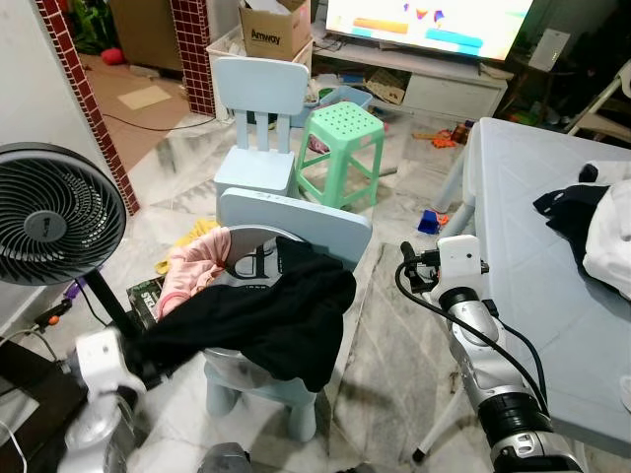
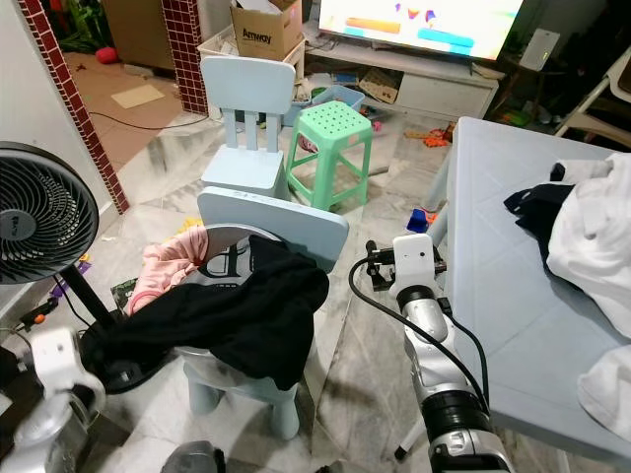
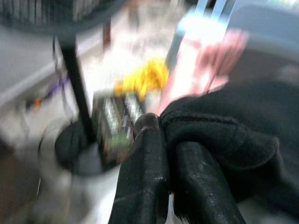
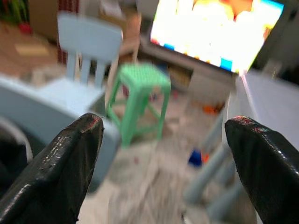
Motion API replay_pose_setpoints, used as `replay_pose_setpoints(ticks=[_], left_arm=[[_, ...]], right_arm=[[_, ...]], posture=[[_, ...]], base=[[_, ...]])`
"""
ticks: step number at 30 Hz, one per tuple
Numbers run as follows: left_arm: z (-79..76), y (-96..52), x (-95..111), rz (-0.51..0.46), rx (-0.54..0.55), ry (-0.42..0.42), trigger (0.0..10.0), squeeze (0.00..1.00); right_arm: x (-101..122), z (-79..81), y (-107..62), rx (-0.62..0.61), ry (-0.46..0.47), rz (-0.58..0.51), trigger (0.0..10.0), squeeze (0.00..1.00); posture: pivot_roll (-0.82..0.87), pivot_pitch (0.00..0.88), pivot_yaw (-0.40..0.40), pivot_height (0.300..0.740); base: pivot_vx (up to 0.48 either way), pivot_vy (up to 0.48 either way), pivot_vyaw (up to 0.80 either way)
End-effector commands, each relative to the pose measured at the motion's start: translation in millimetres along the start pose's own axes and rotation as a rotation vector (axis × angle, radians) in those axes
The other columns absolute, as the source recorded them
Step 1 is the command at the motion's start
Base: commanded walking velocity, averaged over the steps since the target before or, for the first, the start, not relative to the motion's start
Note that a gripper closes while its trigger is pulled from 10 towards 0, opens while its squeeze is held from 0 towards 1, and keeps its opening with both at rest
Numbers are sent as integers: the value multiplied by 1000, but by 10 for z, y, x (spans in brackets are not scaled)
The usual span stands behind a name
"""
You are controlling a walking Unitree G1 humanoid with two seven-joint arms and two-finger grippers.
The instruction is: Hang hanger
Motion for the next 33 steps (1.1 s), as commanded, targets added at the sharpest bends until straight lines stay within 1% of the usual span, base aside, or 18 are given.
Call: replay_pose_setpoints(ticks=[1, 4, 6, 9, 11, 12, 14, 15, 18, 20, 21, 23, 25, 26, 30, 31, 32, 33], left_arm=[[-97, 101, 453, -166, -25, 22, 10000, 0], [-201, 157, 709, -247, -54, -3, 10000, 0], [-422, 187, 1112, -370, -114, 0, 10000, 0], [-584, 172, 1338, -443, -156, 5, 10000, 0], [-726, 144, 1490, -500, -202, 64, 10000, 0], [-739, 140, 1505, -506, -206, 70, 10000, 0], [-803, 147, 1582, -521, -237, 46, 10000, 0], [-838, 155, 1620, -527, -253, 38, 10000, 0], [-874, 171, 1664, -531, -266, 41, 10000, 0], [-912, 182, 1637, -505, -281, -12, 10000, 0], [-933, 179, 1632, -504, -285, -12, 10000, 0], [-964, 172, 1631, -506, -294, -9, 10000, 0], [-1033, 157, 1634, -508, -311, -12, 10000, 0], [-1084, 144, 1642, -511, -321, -20, 10000, 0], [-1160, 97, 1639, -519, -340, -27, 10000, 0], [-1182, 68, 1604, -513, -348, -26, 10000, 0], [-1186, 62, 1590, -510, -351, -24, 10000, 0], [-1179, 49, 1518, -497, -351, -4, 10000, 0]], right_arm=[[135, -15, 16, 3, 8, -66, 10000, 0], [144, 7, 19, 15, 22, -69, 10000, 0], [131, 7, 12, 7, 7, -65, 10000, 0], [71, -33, 5, -37, 37, -29, 10000, 0], [-10, -75, -25, -85, 49, 10, 10000, 0], [-21, -79, -29, -92, 53, 15, 10000, 0], [-23, -5, -27, -73, 62, 1, 10000, 0], [-4, 49, -24, -51, 94, -25, 10000, 0], [45, 43, 2, -121, 173, -48, 10000, 0], [126, 88, 34, -87, 157, -80, 10000, 0], [130, 75, 40, -95, 136, -69, 10000, 0], [140, 62, 43, -91, 146, -68, 10000, 0], [154, 22, 42, -92, 182, -74, 10000, 0], [161, -21, 40, -94, 175, -79, 10000, 0], [193, -153, 42, -140, 161, -95, 10000, 0], [223, -216, 33, -150, 146, -109, 10000, 0], [229, -229, 31, -151, 139, -112, 10000, 0], [244, -276, 5, -159, 116, -122, 10000, 0]], posture=[[111, 0, -81, 740], [113, 0, -82, 740], [113, 0, -81, 740], [112, 0, -80, 740], [111, 0, -76, 740], [111, 0, -76, 740], [98, 0, -48, 740], [98, 0, -42, 740], [75, 0, 3, 740], [63, 0, 7, 740], [63, 0, 7, 740], [61, 0, 6, 740], [61, 0, 6, 740], [58, 0, 5, 740], [56, 0, 2, 740], [56, 0, 2, 740], [54, 0, 6, 740], [48, 0, 10, 740]], base=[[0, 0, 0], [0, 0, 0], [0, 0, 0], [0, 0, 0], [0, 0, 0], [0, 0, 0], [0, 0, 0], [0, 0, 0], [0, 0, 0], [0, 0, 0], [0, 0, 0], [0, 0, 0], [0, 0, 0], [0, 0, 0], [0, 0, -200], [0, 0, -800], [0, 0, -800], [0, 0, -800]])
Point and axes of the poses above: a point about 5 cm out from each wrist's last joint towards the gripper, its own y axis pointing out of the wrist towards the gripper, its own x axis along the axis of the wrist's last joint, z = x × y, the point moved 1 cm from there along y, pointing out of the wrist towards the gripper, and after that the axes turned 8 degrees about y, right-handed, at the moved point
